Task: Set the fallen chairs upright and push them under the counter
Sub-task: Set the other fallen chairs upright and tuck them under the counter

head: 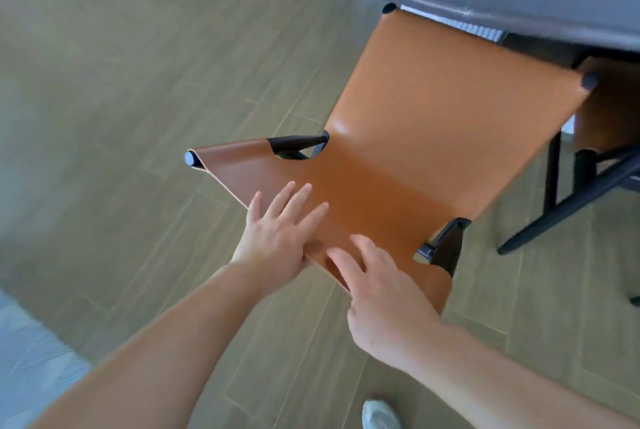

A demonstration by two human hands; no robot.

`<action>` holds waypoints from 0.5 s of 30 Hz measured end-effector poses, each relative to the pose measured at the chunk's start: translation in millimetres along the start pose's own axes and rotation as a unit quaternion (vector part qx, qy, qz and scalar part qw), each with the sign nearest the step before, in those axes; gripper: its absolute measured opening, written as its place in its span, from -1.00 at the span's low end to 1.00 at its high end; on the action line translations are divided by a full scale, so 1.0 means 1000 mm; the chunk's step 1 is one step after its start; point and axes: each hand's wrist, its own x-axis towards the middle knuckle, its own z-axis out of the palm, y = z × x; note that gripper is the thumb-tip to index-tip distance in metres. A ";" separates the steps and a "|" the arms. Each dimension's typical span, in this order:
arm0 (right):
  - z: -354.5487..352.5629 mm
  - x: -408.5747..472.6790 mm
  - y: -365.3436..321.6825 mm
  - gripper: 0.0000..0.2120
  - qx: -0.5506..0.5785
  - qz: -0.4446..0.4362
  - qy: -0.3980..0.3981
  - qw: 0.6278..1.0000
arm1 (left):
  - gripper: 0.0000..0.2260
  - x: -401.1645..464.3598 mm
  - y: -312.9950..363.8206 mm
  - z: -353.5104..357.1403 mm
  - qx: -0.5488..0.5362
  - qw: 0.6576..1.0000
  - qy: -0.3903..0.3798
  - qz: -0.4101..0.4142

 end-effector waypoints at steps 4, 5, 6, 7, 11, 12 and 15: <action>-0.046 0.015 0.022 -0.25 -0.069 -0.041 -0.008 0.997 | -0.48 0.037 0.005 -0.014 0.012 1.000 -0.023 0.015; -0.053 0.017 0.027 -0.28 -0.084 -0.053 -0.010 0.995 | -0.48 0.045 0.005 -0.016 0.011 0.999 -0.031 0.016; -0.059 0.019 0.030 -0.32 -0.096 -0.065 -0.009 0.993 | -0.47 0.052 0.006 -0.018 0.011 0.999 -0.040 0.017; -0.063 0.020 0.032 -0.35 -0.103 -0.076 -0.009 0.992 | -0.47 0.057 0.006 -0.020 0.012 0.999 -0.048 0.019; -0.070 0.020 0.036 -0.38 -0.103 -0.101 -0.007 0.990 | -0.43 0.069 -0.009 -0.021 0.027 0.994 -0.093 0.048; -0.070 0.019 0.036 -0.36 -0.110 -0.102 -0.006 0.989 | -0.41 0.074 -0.022 -0.022 0.034 0.992 -0.106 0.050; -0.071 0.019 0.040 -0.35 -0.124 -0.103 0.003 0.987 | -0.38 0.096 -0.074 -0.032 0.074 0.986 -0.140 0.054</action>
